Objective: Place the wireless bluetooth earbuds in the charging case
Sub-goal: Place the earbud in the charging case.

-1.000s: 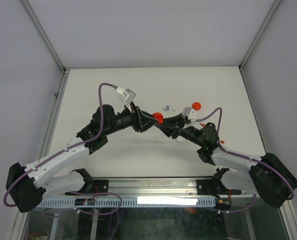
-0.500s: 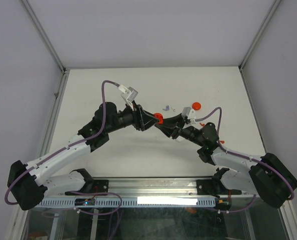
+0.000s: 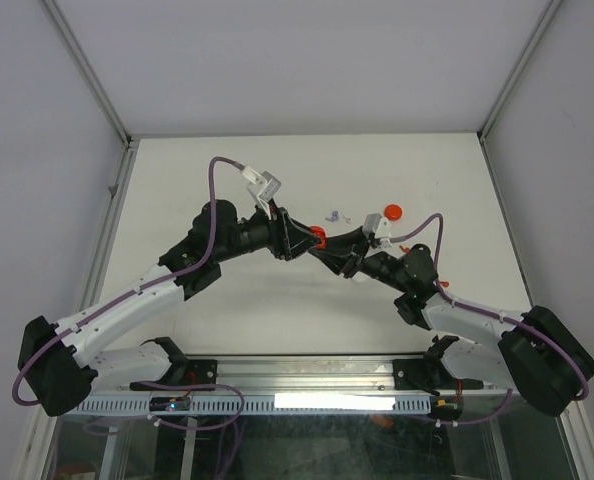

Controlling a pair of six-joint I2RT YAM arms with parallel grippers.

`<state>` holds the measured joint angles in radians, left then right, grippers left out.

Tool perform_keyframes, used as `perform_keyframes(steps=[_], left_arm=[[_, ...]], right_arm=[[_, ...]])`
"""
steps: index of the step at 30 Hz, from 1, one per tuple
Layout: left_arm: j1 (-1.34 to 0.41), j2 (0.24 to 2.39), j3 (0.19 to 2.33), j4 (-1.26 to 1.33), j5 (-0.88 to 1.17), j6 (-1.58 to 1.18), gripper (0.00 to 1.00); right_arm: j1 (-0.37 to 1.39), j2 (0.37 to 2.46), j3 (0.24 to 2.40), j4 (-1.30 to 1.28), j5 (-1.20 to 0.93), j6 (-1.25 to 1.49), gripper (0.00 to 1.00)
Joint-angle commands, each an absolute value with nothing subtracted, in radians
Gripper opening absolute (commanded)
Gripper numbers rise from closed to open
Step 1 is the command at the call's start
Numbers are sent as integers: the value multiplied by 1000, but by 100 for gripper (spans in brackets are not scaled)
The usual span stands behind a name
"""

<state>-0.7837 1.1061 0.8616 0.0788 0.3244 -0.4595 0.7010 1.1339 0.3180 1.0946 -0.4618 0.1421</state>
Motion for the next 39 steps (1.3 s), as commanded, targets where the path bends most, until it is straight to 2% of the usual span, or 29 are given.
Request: perform_keyframes(steps=[1, 9, 16, 29, 39], left_arm=[[-792, 1110, 905, 98, 416, -422, 45], [-793, 1113, 901, 101, 438, -363, 43], [-793, 1111, 892, 107, 450, -325, 46], [-794, 1099, 878, 131, 477, -287, 57], [-794, 1070, 868, 132, 417, -302, 62]], right_arm=[[701, 1110, 365, 1146, -480, 144, 0], [701, 1113, 373, 1143, -515, 148, 0], [702, 1103, 389, 1131, -555, 160, 0], [702, 1109, 402, 1131, -584, 179, 0], [701, 1105, 399, 1131, -566, 183, 0]])
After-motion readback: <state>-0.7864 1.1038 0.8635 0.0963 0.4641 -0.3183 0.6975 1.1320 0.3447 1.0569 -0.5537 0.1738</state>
